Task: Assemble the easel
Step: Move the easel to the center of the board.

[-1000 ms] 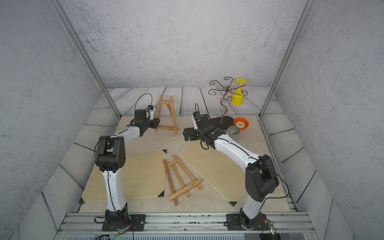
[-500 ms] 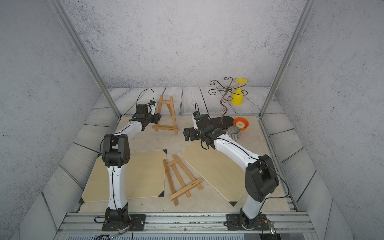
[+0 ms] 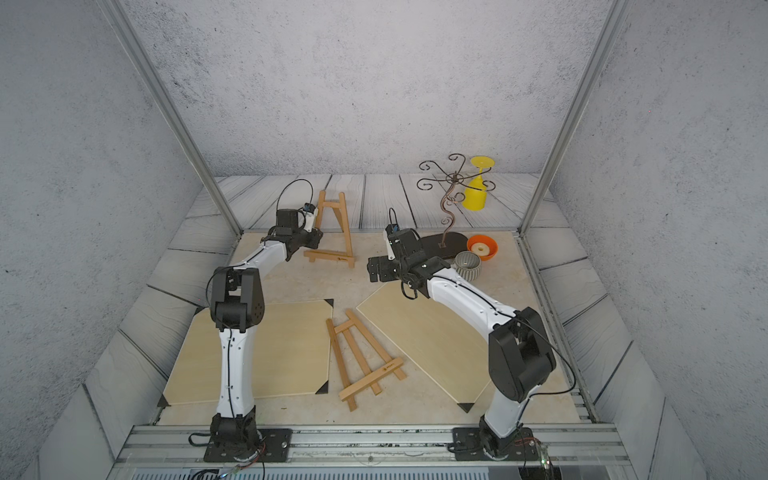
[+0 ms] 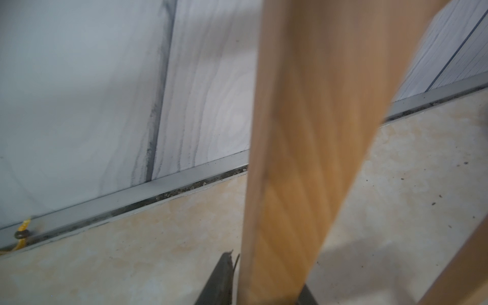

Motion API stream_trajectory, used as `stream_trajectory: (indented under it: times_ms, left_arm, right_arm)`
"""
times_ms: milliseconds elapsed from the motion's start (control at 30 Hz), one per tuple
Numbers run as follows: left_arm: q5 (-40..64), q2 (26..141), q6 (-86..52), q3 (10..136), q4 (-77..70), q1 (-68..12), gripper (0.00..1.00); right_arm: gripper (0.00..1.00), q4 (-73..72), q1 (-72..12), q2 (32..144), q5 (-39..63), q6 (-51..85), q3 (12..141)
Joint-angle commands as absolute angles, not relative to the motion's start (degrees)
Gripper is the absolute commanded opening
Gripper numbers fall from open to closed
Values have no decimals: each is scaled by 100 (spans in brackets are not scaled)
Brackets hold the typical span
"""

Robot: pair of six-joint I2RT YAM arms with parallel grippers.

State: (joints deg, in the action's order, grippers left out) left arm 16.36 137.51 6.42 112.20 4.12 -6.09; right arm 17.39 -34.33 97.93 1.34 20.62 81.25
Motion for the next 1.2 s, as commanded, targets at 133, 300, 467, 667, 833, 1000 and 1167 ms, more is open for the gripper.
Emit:
stream_trajectory:
  times_ms: [133,300,467,667,833,1000,1167]
  left_arm:
    - [1614,13478,788,10884,79,-650,19]
    - [1597,13197,726,10622,-170,-683,16]
    - [1249,12774,646,10115,-657,-764,11]
    - [1128,12302,418,9423,-1463,-818,3]
    - [944,12099,250,9041,-1613,-946,0]
    - [581,11998,5,8622,-1848,-1118,0]
    - [118,11891,38,8253,-1982,-1432,0]
  right_arm:
    - [99,1846,-3429,9923,44,1994,8213]
    - [99,1846,-3433,9906,97,2009,8217]
    - [99,1850,-3430,9864,79,2018,8209]
    - [99,1863,-3422,9843,97,2030,8213]
    - [99,1837,-3430,9800,103,2072,8158]
    - [99,1802,-3423,9752,147,2112,8110]
    - [99,1759,-3422,9680,132,2121,7993]
